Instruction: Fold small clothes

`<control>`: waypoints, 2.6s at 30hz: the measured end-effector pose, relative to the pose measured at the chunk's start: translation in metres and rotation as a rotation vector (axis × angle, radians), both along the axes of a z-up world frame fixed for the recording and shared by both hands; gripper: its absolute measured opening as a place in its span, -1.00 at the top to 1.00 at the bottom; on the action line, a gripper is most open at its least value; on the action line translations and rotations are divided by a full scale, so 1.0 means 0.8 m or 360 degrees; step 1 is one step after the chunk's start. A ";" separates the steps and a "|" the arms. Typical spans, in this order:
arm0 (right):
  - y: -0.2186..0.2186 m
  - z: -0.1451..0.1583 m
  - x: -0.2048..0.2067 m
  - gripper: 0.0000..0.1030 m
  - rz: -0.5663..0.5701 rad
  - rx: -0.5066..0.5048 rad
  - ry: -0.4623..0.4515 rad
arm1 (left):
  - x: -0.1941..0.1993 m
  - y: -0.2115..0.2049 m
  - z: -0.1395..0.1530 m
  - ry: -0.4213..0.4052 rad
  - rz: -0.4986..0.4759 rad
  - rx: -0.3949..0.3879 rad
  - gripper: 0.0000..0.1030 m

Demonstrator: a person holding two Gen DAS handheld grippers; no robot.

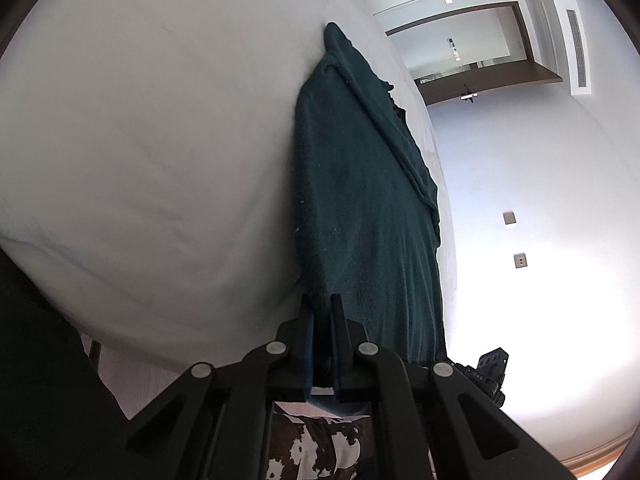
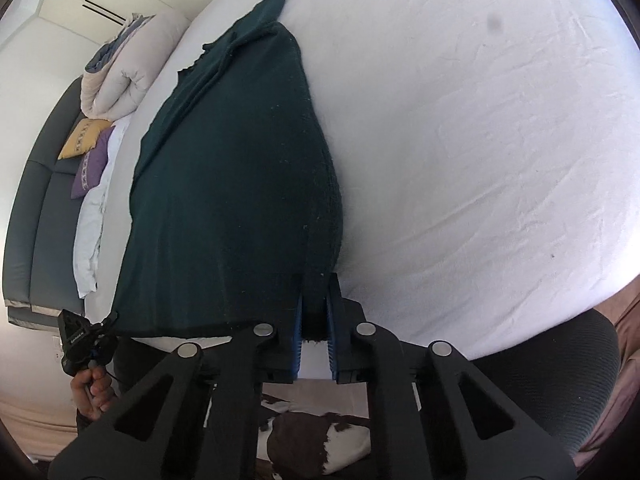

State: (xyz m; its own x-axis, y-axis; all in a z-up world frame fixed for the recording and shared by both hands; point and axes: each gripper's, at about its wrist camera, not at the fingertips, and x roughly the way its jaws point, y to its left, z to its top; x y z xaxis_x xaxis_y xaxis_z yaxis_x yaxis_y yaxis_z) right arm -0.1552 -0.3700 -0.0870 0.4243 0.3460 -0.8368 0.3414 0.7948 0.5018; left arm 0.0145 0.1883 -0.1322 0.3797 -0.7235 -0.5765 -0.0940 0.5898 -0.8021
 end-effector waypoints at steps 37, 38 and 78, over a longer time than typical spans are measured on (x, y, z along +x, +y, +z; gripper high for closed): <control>-0.047 0.107 0.401 0.89 -0.0178 0.0053 -0.0473 | 0.337 -0.019 0.112 -0.0270 0.0330 -0.0234 0.89; -0.051 0.103 0.417 0.89 -0.0186 0.0044 -0.0466 | 0.348 -0.021 0.110 -0.0262 0.0328 -0.0226 0.90; -0.019 -0.026 0.425 0.32 -0.0008 -0.0488 -0.0259 | 0.282 -0.044 0.011 -0.0366 0.0084 0.0696 -0.08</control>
State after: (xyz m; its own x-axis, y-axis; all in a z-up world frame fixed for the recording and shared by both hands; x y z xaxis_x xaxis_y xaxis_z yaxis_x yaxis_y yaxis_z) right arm 0.1848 -0.3855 -0.1080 0.5618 0.0863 -0.8227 0.2808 0.9156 0.2878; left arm 0.2403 0.1528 -0.1236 0.5625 -0.4087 -0.7187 0.0175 0.8750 -0.4839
